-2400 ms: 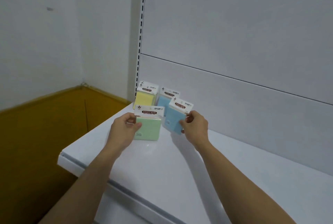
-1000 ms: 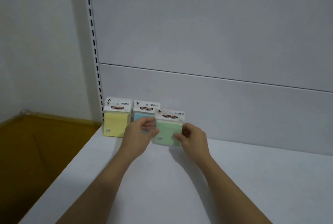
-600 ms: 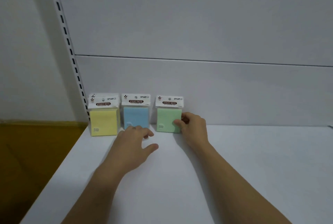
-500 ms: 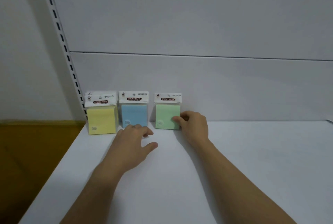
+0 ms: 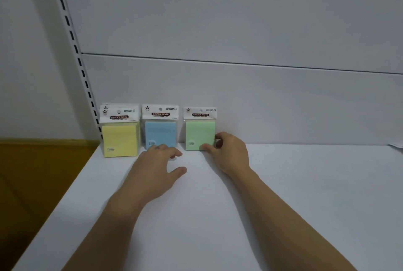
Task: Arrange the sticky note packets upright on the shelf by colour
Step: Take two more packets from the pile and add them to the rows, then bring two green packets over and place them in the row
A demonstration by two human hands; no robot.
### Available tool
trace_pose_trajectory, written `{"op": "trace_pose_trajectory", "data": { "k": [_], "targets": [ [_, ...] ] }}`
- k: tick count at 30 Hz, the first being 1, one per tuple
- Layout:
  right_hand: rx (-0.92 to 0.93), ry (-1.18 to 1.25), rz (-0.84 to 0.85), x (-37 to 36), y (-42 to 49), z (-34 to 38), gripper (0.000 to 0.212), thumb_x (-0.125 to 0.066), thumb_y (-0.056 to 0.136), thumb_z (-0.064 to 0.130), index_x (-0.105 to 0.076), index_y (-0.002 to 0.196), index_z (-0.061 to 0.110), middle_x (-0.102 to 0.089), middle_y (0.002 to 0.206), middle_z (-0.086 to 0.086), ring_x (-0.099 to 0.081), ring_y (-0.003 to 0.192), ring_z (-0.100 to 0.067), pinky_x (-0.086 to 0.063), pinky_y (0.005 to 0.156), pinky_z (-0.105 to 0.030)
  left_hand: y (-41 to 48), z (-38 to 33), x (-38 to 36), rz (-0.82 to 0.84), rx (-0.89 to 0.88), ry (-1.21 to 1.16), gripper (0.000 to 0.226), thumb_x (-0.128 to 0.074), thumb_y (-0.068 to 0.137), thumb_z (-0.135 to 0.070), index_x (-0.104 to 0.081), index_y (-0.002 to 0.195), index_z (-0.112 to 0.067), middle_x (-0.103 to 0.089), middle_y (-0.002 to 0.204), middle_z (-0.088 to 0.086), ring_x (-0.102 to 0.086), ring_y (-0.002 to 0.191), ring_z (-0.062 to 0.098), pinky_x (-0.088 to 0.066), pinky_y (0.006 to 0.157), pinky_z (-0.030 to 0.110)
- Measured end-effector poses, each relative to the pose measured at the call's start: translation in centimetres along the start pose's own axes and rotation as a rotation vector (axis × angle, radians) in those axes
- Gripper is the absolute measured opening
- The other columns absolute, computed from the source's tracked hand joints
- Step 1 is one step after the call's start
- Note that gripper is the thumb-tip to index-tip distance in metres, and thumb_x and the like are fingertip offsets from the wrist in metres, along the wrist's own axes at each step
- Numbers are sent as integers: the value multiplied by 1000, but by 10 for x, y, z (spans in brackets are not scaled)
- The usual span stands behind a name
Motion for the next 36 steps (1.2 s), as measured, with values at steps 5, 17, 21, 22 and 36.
{"op": "trace_pose_trajectory", "data": {
  "k": [5,17,21,22,36],
  "targets": [
    [9,1,-41,29,-17,-9,71,-66,78,56,-46,136,22,-52,133,1,-46,124,-19,-37,104,-35,3,-19,-1,19,-59,-6,48,-61,86,-46,-52,130,-29,-52,129,-8,-41,122,13,-35,99,29],
    [65,-473,-55,153,-53,-18,83,-49,83,69,-18,151,33,-15,160,0,-10,148,-20,-5,120,-48,41,-117,21,9,-344,137,70,-49,84,-63,-31,144,-30,-35,149,-7,-24,138,15,-21,111,35],
    [3,-504,-68,193,-64,-27,82,-50,84,67,-18,151,33,-14,161,-1,-9,148,-21,-3,120,-50,43,-151,25,19,-394,157,73,-45,84,-66,-30,145,-29,-35,148,-7,-25,137,16,-23,111,37],
    [-7,-508,-76,203,-68,-30,82,-51,84,66,-18,151,33,-14,161,-1,-9,148,-21,-3,120,-50,42,-161,25,20,-405,158,73,-45,84,-66,-30,145,-29,-35,148,-7,-25,137,16,-23,111,37],
    [-232,-532,-194,344,-160,-129,78,-50,85,64,-20,150,34,-15,161,0,-14,147,-22,-6,119,-50,0,-344,-6,45,-663,127,72,-45,84,-66,-32,144,-30,-38,148,-6,-27,137,15,-24,109,36]
  ]
}}
Point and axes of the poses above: each hand's wrist, its own y-axis towards the middle knuckle, its own x-axis out of the back of the hand, z = x × y, the point moved 7 cm from there along y, towards the middle knuckle
